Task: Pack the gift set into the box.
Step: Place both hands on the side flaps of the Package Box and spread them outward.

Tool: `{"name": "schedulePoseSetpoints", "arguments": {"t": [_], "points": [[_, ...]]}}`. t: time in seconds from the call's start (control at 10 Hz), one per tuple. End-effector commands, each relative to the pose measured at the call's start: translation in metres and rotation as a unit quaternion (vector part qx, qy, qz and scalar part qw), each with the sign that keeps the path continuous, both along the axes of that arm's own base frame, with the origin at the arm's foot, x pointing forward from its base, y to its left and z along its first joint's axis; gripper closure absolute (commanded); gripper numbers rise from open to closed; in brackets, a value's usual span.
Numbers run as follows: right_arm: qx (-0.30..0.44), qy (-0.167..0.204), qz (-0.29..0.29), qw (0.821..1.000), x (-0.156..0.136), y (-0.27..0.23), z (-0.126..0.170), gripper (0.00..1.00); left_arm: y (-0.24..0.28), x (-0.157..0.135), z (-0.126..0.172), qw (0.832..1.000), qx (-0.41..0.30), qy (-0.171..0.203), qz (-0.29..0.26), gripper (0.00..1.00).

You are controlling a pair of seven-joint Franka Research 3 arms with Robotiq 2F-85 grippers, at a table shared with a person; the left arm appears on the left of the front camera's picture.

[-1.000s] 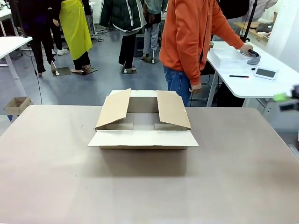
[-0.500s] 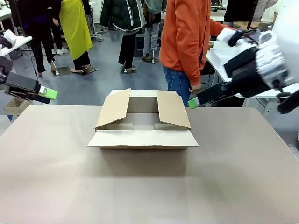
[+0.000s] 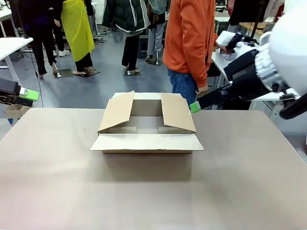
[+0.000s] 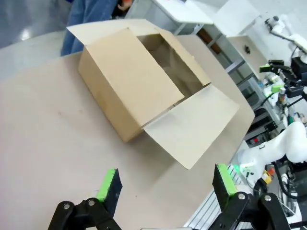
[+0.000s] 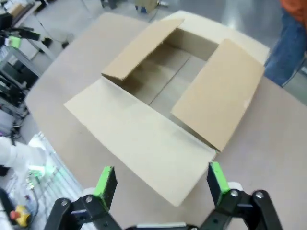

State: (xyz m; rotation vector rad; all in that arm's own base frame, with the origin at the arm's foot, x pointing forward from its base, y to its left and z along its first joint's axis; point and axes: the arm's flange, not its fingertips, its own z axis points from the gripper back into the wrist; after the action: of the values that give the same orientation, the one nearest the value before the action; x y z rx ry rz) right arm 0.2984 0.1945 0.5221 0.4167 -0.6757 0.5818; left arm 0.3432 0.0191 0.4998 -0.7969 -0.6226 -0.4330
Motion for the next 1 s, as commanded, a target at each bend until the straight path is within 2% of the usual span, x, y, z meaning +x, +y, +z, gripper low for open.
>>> {"name": "schedulePoseSetpoints", "arguments": {"t": [0.0,0.1,0.2,0.5,0.6,0.7,0.8,0.9], "points": [[0.002,-0.038,-0.029,0.999,0.020,0.038,-0.011,0.00,-0.050,0.036,0.035,0.997,0.057,0.054,0.006,0.00],[0.009,-0.073,-0.069,0.995,0.032,0.050,-0.019,0.00,-0.080,0.059,0.054,0.987,0.120,0.103,0.003,0.00],[-0.001,-0.044,-0.067,0.997,0.046,0.051,-0.039,0.00,-0.118,0.088,0.071,0.976,0.173,0.133,0.019,0.00],[0.011,-0.022,-0.046,0.999,0.048,0.042,-0.056,0.00,-0.199,0.149,0.081,0.953,0.261,0.142,0.065,0.00],[0.015,-0.011,-0.055,0.998,0.057,0.031,-0.064,0.00,-0.219,0.164,0.071,0.957,0.247,0.145,0.046,0.00],[-0.007,-0.028,-0.063,0.998,0.045,0.047,-0.060,0.00,-0.203,0.162,0.057,0.959,0.226,0.171,-0.011,0.00],[-0.007,-0.028,-0.063,0.998,0.045,0.047,-0.060,0.00,-0.210,0.149,0.068,0.959,0.245,0.129,0.061,0.00],[-0.007,-0.028,-0.063,0.998,0.045,0.047,-0.060,0.00,-0.210,0.149,0.068,0.959,0.245,0.129,0.061,0.00]]}}
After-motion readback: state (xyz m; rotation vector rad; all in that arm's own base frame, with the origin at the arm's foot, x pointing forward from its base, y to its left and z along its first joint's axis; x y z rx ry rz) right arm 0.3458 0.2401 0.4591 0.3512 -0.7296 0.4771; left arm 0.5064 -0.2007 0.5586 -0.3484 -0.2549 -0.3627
